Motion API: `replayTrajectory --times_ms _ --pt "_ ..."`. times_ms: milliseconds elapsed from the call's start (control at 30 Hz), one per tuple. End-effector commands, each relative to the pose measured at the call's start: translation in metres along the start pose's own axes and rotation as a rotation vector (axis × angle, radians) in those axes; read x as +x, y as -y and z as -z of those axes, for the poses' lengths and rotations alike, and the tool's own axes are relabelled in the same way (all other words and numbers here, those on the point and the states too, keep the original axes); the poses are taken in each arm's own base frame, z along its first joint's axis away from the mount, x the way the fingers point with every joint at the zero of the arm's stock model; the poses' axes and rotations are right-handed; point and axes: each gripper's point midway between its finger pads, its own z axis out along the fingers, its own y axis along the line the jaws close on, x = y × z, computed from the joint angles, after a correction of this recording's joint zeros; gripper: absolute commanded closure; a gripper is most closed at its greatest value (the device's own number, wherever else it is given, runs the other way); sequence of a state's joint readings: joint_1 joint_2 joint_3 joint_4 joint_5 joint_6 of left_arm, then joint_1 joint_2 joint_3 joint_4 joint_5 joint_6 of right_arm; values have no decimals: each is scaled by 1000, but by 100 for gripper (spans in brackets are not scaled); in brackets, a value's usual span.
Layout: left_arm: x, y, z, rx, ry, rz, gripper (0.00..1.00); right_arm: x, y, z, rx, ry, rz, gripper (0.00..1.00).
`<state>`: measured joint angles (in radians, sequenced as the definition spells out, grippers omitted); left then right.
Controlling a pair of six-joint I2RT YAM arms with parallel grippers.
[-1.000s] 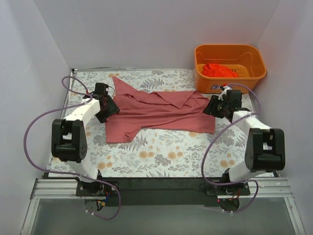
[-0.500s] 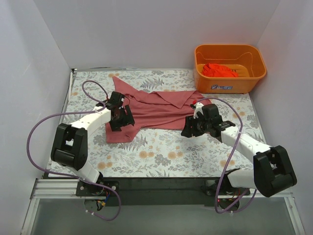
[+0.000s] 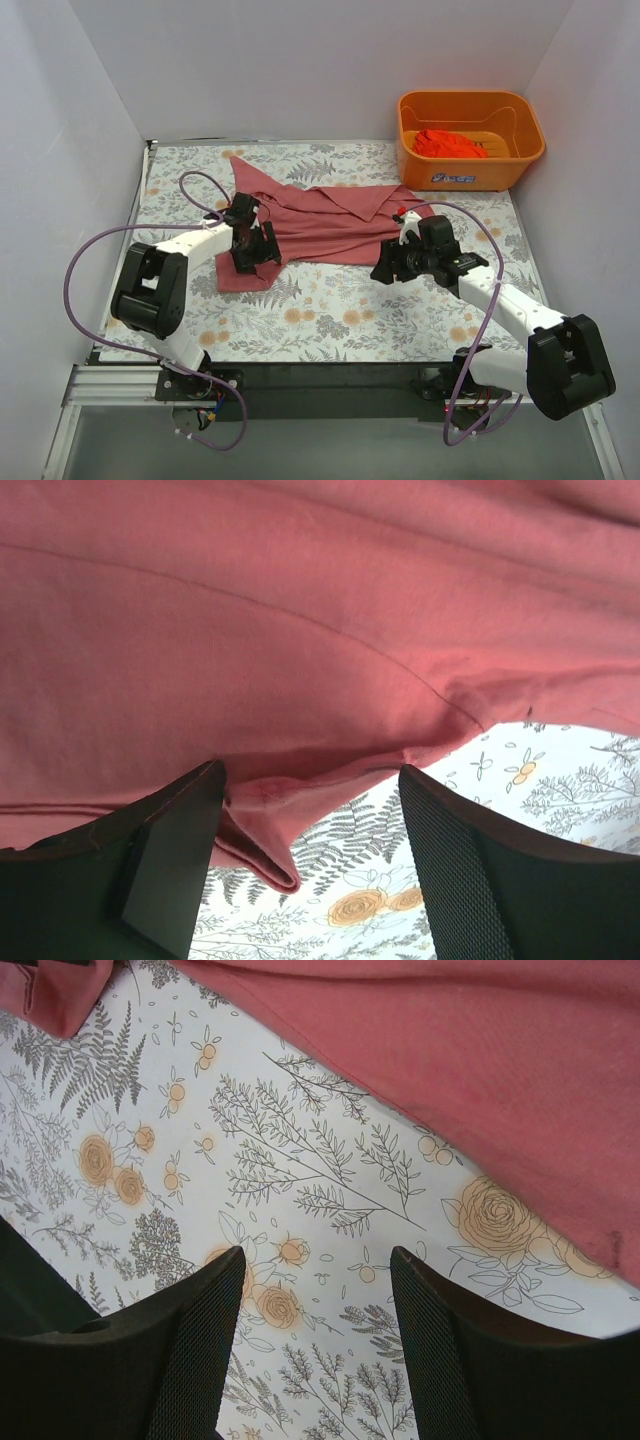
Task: Fold and stack the t-shirts
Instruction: Flatten the tshirt out
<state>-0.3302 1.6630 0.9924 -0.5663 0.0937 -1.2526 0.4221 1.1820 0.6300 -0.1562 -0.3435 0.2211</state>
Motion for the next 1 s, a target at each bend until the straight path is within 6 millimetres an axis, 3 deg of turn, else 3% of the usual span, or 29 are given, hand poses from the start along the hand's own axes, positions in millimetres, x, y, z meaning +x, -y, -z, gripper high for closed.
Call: replayTrajectory --times_ms 0,267,667,833,967 --pt "5 15 8 57 0 -33 32 -2 -4 3 -17 20 23 33" --pt "26 28 28 117 -15 -49 42 -3 -4 4 -11 25 19 33" --pt "87 46 34 135 -112 -90 42 -2 -6 7 -12 26 9 33" --pt "108 38 42 106 -120 -35 43 0 -4 8 0 27 10 33" --pt "106 30 53 84 -77 30 42 0 1 9 26 28 14 33"
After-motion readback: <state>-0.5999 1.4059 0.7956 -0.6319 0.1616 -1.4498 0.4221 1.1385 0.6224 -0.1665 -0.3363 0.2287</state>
